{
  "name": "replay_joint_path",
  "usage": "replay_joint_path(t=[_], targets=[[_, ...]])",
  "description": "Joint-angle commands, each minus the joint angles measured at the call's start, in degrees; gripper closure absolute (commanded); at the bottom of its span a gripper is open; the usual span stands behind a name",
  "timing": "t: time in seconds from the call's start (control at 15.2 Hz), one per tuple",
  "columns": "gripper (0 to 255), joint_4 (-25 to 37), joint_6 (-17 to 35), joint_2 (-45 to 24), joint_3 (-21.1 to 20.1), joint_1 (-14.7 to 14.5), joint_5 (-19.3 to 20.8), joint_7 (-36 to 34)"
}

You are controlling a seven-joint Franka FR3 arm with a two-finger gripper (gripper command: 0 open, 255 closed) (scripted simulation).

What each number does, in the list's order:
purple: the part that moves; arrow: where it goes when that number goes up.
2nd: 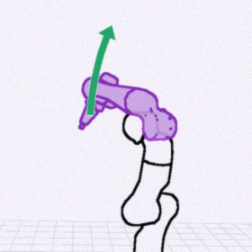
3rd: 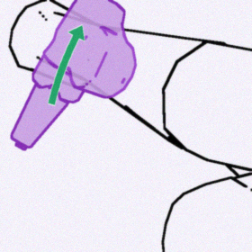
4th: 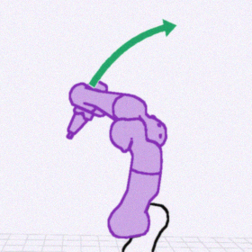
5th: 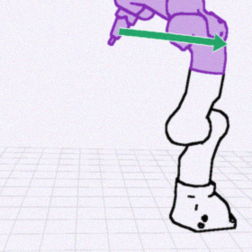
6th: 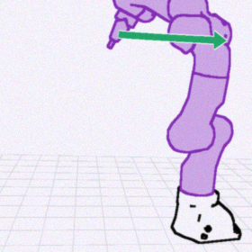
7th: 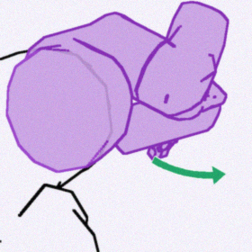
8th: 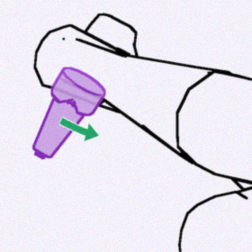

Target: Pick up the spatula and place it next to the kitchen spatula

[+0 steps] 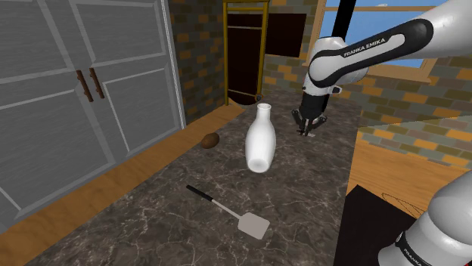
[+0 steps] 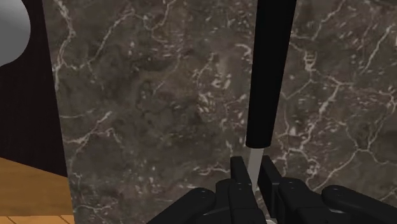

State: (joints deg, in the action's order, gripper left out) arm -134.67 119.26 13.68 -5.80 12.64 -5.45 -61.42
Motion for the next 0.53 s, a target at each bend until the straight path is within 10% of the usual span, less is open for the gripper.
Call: replay_joint_path(t=[0.0,0.46], targets=[[255,1.5,0.1,-1.4,-1.9,-1.2,-0.4,-2.9],[255,9.5,0.1,-8.7,-7.5,-5.1,-0.1,-12.8]])
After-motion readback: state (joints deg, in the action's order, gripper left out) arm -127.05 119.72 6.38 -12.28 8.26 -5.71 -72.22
